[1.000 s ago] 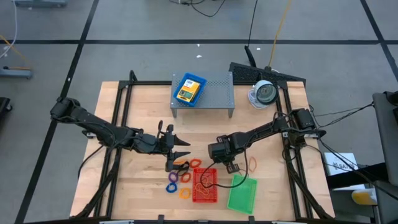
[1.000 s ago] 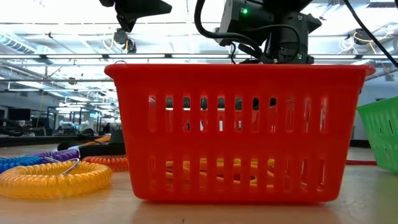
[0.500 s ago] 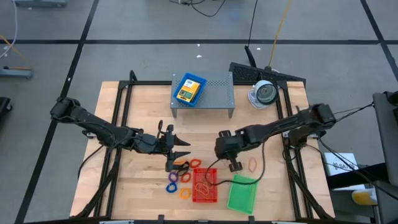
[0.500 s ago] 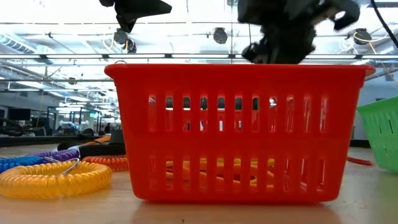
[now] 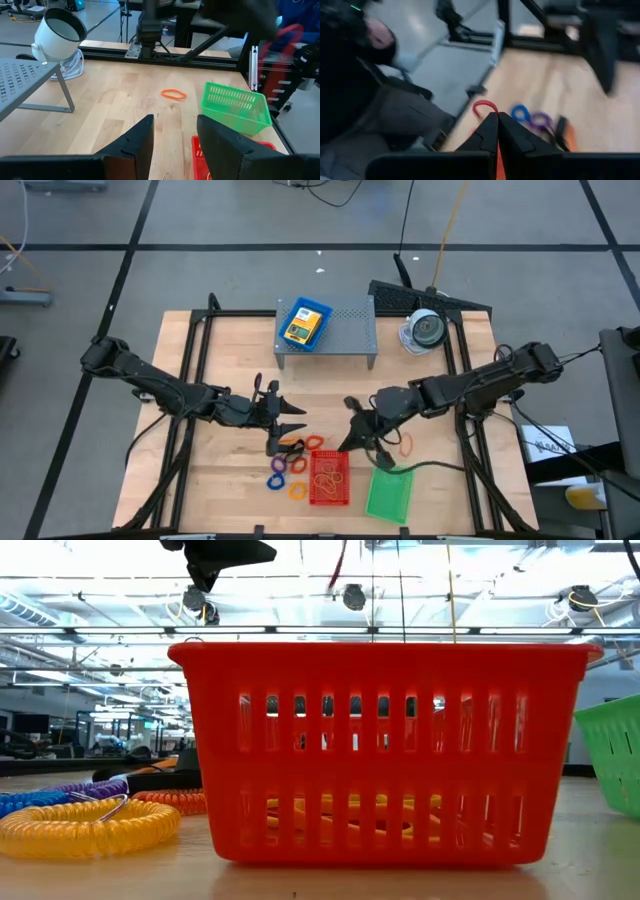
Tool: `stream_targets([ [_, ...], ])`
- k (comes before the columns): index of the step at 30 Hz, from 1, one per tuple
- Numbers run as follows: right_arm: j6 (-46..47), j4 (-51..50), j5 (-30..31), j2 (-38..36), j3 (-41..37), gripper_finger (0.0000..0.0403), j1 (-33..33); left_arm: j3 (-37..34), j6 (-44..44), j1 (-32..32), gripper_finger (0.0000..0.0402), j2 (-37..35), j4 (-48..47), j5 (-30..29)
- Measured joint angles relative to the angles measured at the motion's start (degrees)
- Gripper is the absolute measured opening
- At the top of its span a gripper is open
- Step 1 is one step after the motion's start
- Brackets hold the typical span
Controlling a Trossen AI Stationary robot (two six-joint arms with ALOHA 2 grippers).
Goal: Pick & Place Office Desk Supplies
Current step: Put the red rubber band into the red bin
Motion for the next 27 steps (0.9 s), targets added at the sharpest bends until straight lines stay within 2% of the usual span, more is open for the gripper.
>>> stream_targets([
  [3,0.6,4.86,-1.42,1.4,0.04,0.0,0.84,0.0,0.0,0.0,0.0157,0.0,0.01,0.0],
  [6,0.29,4.33,-1.3,3.13,-0.07,0.0,1.32,0.0,0.0,0.0,0.0157,0.0,0.02,0.0],
  [14,1.21,11.07,-1.63,11.57,-0.04,0.0,1.22,0.02,0.0,0.01,0.0157,0.0,0.28,0.01],
  [18,1.25,16.03,-4.45,15.32,-0.04,0.0,1.96,0.02,0.0,0.0,0.0157,0.0,0.28,0.01],
  [27,0.34,16.73,-4.16,20.07,-0.04,0.0,4.07,0.02,0.31,0.0,0.0157,0.0,0.28,1.44],
])
